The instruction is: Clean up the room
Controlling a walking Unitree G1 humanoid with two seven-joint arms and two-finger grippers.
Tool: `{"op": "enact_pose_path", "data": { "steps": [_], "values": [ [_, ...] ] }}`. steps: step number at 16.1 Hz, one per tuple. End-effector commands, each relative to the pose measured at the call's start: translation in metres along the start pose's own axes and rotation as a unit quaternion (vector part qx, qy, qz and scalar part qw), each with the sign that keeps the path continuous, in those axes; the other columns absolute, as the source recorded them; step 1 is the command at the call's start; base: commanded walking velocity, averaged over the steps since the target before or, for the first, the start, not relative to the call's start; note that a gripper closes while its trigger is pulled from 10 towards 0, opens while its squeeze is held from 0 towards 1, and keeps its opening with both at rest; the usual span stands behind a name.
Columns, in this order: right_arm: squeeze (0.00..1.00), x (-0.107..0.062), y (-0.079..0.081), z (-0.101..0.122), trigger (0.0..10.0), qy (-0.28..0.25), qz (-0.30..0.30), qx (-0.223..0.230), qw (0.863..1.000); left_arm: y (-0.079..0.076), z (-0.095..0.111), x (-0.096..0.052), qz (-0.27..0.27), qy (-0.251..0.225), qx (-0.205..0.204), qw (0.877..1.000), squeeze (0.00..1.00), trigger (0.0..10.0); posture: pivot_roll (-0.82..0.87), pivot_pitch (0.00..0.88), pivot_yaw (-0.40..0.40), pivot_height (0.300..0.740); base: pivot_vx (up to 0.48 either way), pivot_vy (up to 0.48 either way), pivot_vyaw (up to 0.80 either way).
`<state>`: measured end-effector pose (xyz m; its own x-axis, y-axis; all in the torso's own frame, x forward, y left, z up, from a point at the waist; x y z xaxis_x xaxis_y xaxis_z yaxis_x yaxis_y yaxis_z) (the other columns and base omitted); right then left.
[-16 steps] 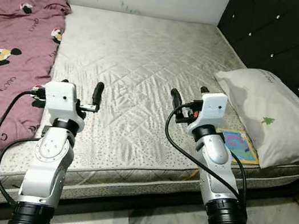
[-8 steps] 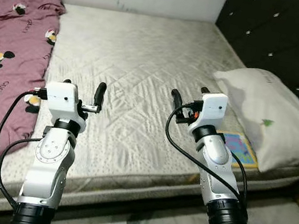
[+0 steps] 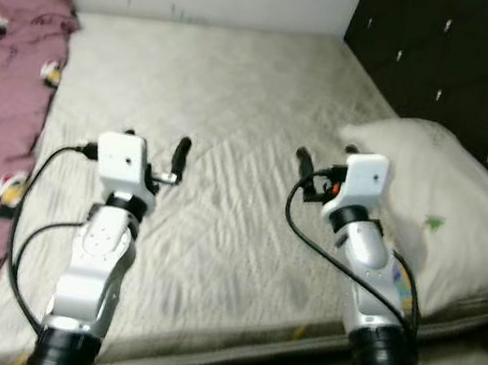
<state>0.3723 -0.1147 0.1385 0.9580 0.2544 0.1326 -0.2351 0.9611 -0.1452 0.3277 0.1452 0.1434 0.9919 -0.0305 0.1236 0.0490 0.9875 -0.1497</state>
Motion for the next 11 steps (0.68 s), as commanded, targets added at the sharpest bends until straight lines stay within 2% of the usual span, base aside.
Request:
{"op": "enact_pose_path", "data": {
  "steps": [1,4,9,11],
  "values": [
    [0.0,0.0026,0.0077,0.0051,10.0,-0.008,0.009,0.003,1.0,0.011,-0.0051,-0.0037,0.018,0.012,0.002,1.0,0.0,10.0,-0.02,0.0,-0.046,0.74,0.0,0.0,0.0],
    [0.0,0.0021,0.0079,0.0044,10.0,-0.008,0.01,0.001,1.0,0.0118,-0.0061,-0.004,0.021,0.016,0.004,1.0,0.0,10.0,-0.02,0.0,-0.046,0.74,0.0,0.0,0.0],
    [0.0,0.0013,0.0087,0.003,10.0,-0.007,0.012,0.003,1.0,0.0137,-0.0098,-0.0053,0.024,0.024,-0.009,0.999,0.0,10.0,-0.02,0.0,-0.05,0.74,0.0,0.457,0.0],
    [0.0,0.0008,0.0099,0.0021,10.0,-0.006,0.014,0.004,1.0,0.0202,-0.0125,-0.0072,0.038,0.031,-0.026,0.998,0.0,10.0,-0.02,0.0,-0.049,0.74,0.0,0.48,0.0]
  ]
}}
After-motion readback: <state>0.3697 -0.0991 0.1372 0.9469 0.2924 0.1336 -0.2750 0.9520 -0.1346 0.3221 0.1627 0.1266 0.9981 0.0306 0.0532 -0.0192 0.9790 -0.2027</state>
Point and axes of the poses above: a point about 5 cm out from each wrist's last joint towards the gripper, its own x axis pointing out of the wrist towards the gripper, its own z axis along the axis of the wrist's last joint, y = z × x, the point moved 4 cm from there along x, pointing out of the wrist towards the gripper, and after that the axes turned 6 degrees about -x, right-handed, at the moved point
